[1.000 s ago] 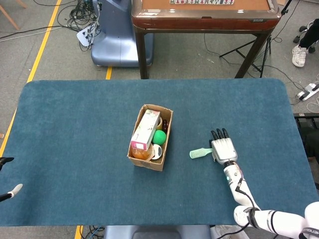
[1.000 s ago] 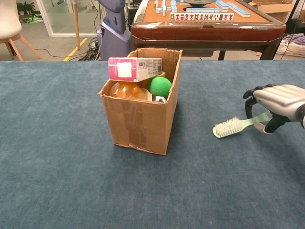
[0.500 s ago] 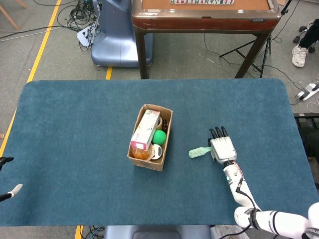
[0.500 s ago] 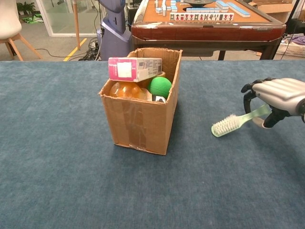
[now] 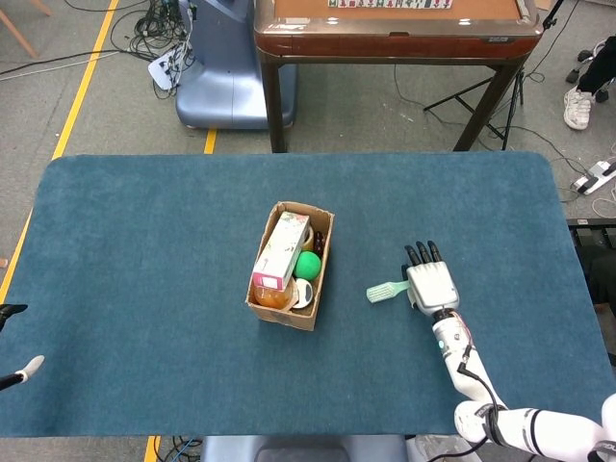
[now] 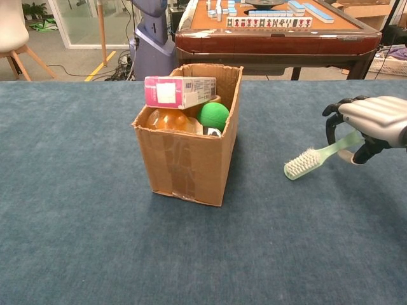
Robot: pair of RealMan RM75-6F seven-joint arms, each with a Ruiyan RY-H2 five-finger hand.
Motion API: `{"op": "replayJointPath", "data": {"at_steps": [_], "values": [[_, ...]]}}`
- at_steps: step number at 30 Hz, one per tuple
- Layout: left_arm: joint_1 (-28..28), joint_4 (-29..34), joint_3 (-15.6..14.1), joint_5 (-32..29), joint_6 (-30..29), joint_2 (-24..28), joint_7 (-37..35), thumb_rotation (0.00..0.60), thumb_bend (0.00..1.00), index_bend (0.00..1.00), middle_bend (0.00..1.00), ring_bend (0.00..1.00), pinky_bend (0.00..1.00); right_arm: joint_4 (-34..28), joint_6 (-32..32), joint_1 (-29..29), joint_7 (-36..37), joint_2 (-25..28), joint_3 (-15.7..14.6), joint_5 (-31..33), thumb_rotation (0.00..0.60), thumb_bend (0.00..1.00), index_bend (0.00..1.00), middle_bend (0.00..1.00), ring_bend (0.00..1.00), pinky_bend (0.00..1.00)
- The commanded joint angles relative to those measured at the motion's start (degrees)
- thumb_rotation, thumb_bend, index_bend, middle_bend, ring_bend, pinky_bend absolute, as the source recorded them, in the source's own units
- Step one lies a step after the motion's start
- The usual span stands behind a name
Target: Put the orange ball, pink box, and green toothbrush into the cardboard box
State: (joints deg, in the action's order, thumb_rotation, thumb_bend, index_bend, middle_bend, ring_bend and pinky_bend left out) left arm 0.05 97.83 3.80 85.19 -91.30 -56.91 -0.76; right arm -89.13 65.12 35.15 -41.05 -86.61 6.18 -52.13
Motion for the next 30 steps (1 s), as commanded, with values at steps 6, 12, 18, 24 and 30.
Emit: {"op": "replayJointPath", "data": {"at_steps": [6, 12, 18, 24, 30], "values": [[-0.04, -0.03, -0.01, -0.05, 0.09, -0.04, 0.09, 0.600, 0.11, 0.26, 0.28, 0.26, 0.42, -1.67, 1.14, -0.08, -0.70, 0.91, 0.23, -0.50, 0.600, 0.45, 0.55, 0.11, 0.00, 0.00], [-0.11, -0.05, -0.02, -0.16, 0.27, -0.11, 0.22, 0.600, 0.11, 0.26, 0.28, 0.26, 0.42, -2.85, 1.92, -0.22, -1.13, 1.71, 0.38, -0.69, 0.600, 0.45, 0.55, 0.11, 0.00, 0.00], [-0.17, -0.04, -0.02, -0.24, 0.41, -0.16, 0.37, 0.600, 0.11, 0.26, 0.28, 0.26, 0.42, -3.48, 2.26, -0.29, -1.27, 2.17, 0.48, -0.77, 0.600, 0.45, 0.55, 0.11, 0.00, 0.00], [-0.18, -0.02, -0.02, -0.29, 0.43, -0.16, 0.39, 0.600, 0.11, 0.26, 0.28, 0.26, 0.42, -3.74, 2.40, -0.34, -1.12, 2.35, 0.53, -0.94, 0.600, 0.45, 0.55, 0.11, 0.00, 0.00], [-0.16, -0.01, -0.05, -0.20, 0.37, -0.15, 0.38, 0.600, 0.11, 0.26, 0.28, 0.26, 0.42, -3.67, 2.92, -0.48, -0.55, 2.14, 0.70, -1.61, 0.600, 0.46, 0.57, 0.11, 0.00, 0.00]]}}
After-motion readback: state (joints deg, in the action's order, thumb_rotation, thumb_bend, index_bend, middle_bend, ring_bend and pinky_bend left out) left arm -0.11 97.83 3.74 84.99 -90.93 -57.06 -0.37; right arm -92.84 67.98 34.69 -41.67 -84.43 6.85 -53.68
